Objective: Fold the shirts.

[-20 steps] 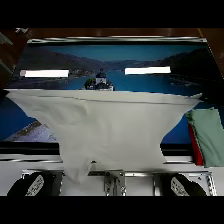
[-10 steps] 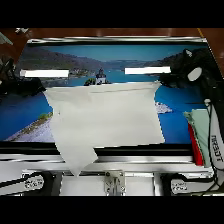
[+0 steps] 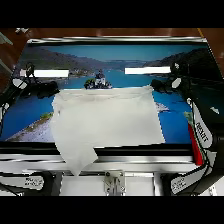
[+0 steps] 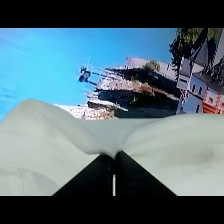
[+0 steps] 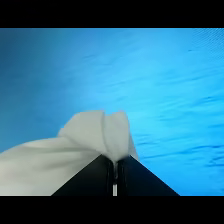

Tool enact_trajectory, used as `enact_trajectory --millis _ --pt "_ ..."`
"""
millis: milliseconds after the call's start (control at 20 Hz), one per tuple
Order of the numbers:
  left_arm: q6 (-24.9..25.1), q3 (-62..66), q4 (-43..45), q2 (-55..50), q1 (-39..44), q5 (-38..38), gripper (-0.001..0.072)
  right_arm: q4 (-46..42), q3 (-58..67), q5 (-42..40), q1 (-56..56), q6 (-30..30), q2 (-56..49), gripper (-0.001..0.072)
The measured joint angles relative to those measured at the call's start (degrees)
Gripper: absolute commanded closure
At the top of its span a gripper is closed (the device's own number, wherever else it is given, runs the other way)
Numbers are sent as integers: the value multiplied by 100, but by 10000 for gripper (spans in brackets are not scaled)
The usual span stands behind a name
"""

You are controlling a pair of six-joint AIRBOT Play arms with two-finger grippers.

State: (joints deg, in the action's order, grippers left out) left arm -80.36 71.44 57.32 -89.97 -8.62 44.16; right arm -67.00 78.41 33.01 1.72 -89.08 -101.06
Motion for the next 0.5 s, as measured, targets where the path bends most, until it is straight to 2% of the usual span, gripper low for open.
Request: enact_trajectory --millis 100,300,500 --pt "-28 4 286 83 -20 509 666 -118 4 439 92 48 81 649" --pt "-326 -76 1051 153 -79 2015 666 -509 4 1727 348 122 234 649" --pt "-487 -328 1353 155 -94 2736 665 -647 4 2673 452 131 256 649"
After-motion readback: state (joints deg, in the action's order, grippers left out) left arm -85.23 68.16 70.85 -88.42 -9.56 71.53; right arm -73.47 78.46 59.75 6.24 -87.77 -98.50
